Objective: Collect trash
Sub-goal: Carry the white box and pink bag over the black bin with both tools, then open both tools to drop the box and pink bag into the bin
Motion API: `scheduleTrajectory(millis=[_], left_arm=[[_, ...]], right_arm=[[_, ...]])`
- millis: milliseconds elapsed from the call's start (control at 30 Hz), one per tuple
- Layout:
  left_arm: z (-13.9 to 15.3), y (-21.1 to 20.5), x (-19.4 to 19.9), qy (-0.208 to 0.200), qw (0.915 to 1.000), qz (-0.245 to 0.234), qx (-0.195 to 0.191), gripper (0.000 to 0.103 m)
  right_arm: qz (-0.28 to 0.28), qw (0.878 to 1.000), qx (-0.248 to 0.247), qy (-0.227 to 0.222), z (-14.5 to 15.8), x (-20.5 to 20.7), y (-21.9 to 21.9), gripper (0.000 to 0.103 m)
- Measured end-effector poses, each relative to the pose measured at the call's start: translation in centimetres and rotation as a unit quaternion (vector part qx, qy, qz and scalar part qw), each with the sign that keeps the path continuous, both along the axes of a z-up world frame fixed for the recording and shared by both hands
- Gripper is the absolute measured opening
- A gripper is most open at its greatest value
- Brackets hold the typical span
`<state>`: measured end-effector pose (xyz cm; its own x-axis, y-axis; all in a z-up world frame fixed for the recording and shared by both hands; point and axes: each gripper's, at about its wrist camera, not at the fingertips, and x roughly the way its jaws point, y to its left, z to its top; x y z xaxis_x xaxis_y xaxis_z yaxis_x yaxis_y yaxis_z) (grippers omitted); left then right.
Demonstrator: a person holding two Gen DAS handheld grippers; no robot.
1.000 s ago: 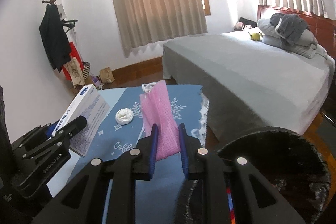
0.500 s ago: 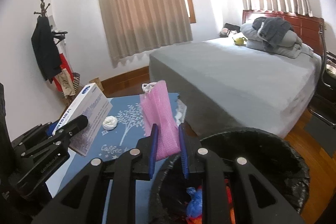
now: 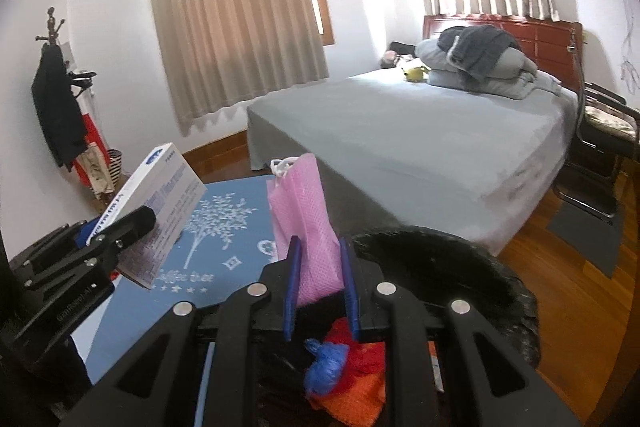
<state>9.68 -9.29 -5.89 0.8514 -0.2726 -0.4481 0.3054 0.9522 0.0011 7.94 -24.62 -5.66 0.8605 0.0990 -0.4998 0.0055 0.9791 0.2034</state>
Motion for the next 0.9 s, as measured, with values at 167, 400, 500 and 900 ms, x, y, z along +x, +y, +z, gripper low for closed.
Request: scheduleTrajectory(millis=[167, 400, 500, 900], left_arm=[[-0.2, -2.2, -0.3, -0.001, 0.9997, -0.025, 0.003, 0.029], [-1.2, -4.9, -0.1, 0.007, 0.9982, -0.059, 0.005, 0.029], [-1.9, -5.9, 0.0, 0.013, 0.9973, -0.071, 0.007, 0.029], [-5.3, -7.6, 1.8, 0.058, 0.993, -0.103, 0.01, 0.031]], right_arm=[[-0.026, 1.0, -0.002, 0.009, -0.5, -1.0, -2.1, 0.02], [-0.053, 0.998, -0.005, 0.027, -1.7, -2.0, -4.3, 0.02], [-0.062, 0.997, -0.006, 0.035, -2.4, -2.2, -5.2, 0.02], [-0.078, 0.994, -0.003, 0.072, -5.4, -2.0, -6.8, 0.023]])
